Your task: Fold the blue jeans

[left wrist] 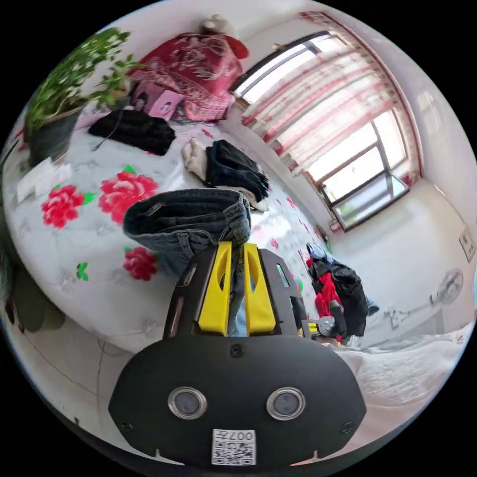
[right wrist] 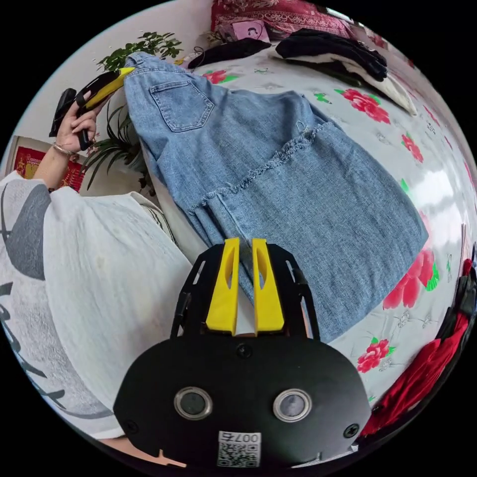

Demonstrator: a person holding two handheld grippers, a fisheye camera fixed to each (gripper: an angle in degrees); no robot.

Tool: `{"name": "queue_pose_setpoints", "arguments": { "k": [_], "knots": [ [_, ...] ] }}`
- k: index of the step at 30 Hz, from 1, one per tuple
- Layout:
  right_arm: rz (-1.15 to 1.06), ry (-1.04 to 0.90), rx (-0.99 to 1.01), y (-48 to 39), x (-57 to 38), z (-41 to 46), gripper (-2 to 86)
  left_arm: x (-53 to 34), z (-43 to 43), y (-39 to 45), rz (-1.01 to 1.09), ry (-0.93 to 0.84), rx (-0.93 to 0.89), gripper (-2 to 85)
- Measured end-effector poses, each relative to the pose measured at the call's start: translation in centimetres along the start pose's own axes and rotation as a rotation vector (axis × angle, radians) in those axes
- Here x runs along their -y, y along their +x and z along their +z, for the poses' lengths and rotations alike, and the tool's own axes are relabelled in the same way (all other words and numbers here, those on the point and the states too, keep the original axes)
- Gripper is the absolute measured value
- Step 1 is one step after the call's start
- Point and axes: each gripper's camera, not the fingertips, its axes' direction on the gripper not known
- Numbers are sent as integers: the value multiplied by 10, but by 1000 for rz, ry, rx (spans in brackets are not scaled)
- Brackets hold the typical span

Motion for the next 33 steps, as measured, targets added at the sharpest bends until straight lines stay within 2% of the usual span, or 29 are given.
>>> {"name": "queue_pose_setpoints", "arguments": {
  "k": [2,4,6,8,11,14,16,19,20,24,26,27,30,33],
  "knots": [
    [68,72,-20,23,-23,-22,40,18,41,85,306,-111,-111,43],
    [165,147,-23,53,-51,-46,44,17,81,144,500,-225,-239,44],
    [330,251,0,102,-95,-73,51,4,128,187,598,-344,-345,48],
    [461,304,47,141,-130,-83,58,-20,197,213,614,-517,-367,55],
    [665,400,193,199,-189,-89,74,-34,238,207,559,-629,-306,67],
    [796,515,370,242,-238,-84,93,-31,237,171,476,-620,-239,81],
    [834,539,444,261,-251,-77,102,-27,230,122,354,-613,-103,94],
    [849,519,497,290,-251,-64,115,-27,225,48,117,-622,-10,117],
    [858,499,507,303,-246,-59,118,-29,226,22,20,-633,-16,125],
    [864,498,636,345,-225,-41,116,-36,252,-26,-154,-664,-90,137],
    [836,469,693,355,-207,-34,110,-40,275,-40,-217,-680,-190,130],
    [840,425,651,359,-198,-35,99,-42,290,-47,-253,-692,-238,118],
    [774,330,607,365,-174,-45,68,-32,315,-53,-280,-758,-345,71],
    [718,365,667,371,-148,-72,43,4,311,-38,-228,-706,-434,29]
  ]
}}
